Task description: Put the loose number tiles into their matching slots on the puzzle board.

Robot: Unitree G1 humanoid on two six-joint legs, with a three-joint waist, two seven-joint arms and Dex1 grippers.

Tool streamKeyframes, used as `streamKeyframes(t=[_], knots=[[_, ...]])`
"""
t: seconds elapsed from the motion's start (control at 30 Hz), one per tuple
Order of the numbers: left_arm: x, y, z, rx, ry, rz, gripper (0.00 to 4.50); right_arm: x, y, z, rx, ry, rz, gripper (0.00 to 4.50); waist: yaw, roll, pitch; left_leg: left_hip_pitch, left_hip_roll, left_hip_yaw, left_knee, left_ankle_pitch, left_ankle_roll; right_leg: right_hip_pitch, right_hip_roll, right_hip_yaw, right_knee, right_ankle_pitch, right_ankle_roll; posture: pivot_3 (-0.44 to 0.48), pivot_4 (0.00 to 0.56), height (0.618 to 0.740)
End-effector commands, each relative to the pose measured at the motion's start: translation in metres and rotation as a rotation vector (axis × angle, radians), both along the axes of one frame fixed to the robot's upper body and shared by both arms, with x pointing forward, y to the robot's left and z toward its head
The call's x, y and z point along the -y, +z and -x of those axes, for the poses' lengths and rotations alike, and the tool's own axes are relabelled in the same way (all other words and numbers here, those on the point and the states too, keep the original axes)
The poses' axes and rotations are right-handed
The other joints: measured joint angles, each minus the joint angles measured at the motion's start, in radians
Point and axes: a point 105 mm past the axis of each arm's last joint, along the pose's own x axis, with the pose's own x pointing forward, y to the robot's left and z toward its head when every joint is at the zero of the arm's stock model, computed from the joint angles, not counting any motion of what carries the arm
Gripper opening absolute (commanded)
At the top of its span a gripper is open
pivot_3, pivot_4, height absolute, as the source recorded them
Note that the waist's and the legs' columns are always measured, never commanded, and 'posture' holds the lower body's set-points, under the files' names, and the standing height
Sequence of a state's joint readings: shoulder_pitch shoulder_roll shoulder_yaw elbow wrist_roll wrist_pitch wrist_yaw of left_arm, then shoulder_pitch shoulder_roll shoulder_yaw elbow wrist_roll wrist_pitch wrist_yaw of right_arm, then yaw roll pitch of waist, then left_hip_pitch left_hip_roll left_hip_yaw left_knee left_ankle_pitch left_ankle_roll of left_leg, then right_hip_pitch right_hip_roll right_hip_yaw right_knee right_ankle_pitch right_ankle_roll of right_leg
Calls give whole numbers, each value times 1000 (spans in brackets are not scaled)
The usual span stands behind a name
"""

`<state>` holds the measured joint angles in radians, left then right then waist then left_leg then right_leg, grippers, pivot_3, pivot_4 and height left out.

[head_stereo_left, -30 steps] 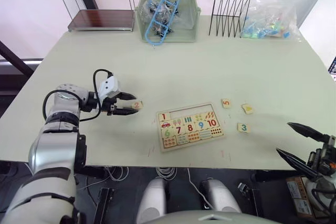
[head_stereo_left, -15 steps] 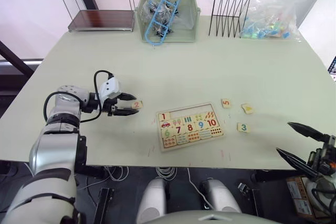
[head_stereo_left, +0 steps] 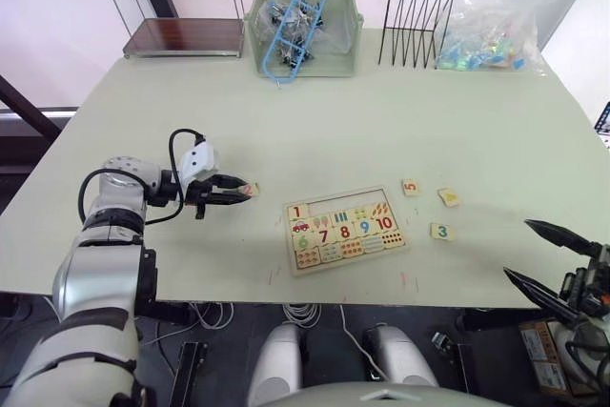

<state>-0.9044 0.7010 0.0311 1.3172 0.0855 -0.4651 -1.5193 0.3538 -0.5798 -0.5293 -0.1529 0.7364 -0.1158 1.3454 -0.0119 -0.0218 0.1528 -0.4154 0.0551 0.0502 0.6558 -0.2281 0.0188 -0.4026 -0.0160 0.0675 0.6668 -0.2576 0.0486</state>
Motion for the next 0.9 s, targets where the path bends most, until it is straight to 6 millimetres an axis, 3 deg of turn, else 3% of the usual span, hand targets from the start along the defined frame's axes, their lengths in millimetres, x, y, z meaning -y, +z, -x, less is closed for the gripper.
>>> streamKeyframes(t=[0.03,0.27,0.6,0.9], knots=[[-7,4,0,25,25,-7,896,1,8,0,45,2,-6,4500,0,0,0,0,0,0,0,0,0,0,0,0,0,0,0,0,150,740],[-13,14,-3,58,50,10,896,0,8,-3,50,11,-11,4500,0,0,0,0,0,0,0,0,0,0,0,0,0,0,0,0,150,740],[-18,45,1,64,-8,7,896,-6,8,-7,69,72,-13,4500,0,0,0,0,0,0,0,0,0,0,0,0,0,0,0,0,150,740],[3,74,14,87,-91,-35,896,-14,7,-14,63,109,-33,4500,-1,0,0,0,1,0,0,0,0,0,0,0,0,0,0,0,150,740]])
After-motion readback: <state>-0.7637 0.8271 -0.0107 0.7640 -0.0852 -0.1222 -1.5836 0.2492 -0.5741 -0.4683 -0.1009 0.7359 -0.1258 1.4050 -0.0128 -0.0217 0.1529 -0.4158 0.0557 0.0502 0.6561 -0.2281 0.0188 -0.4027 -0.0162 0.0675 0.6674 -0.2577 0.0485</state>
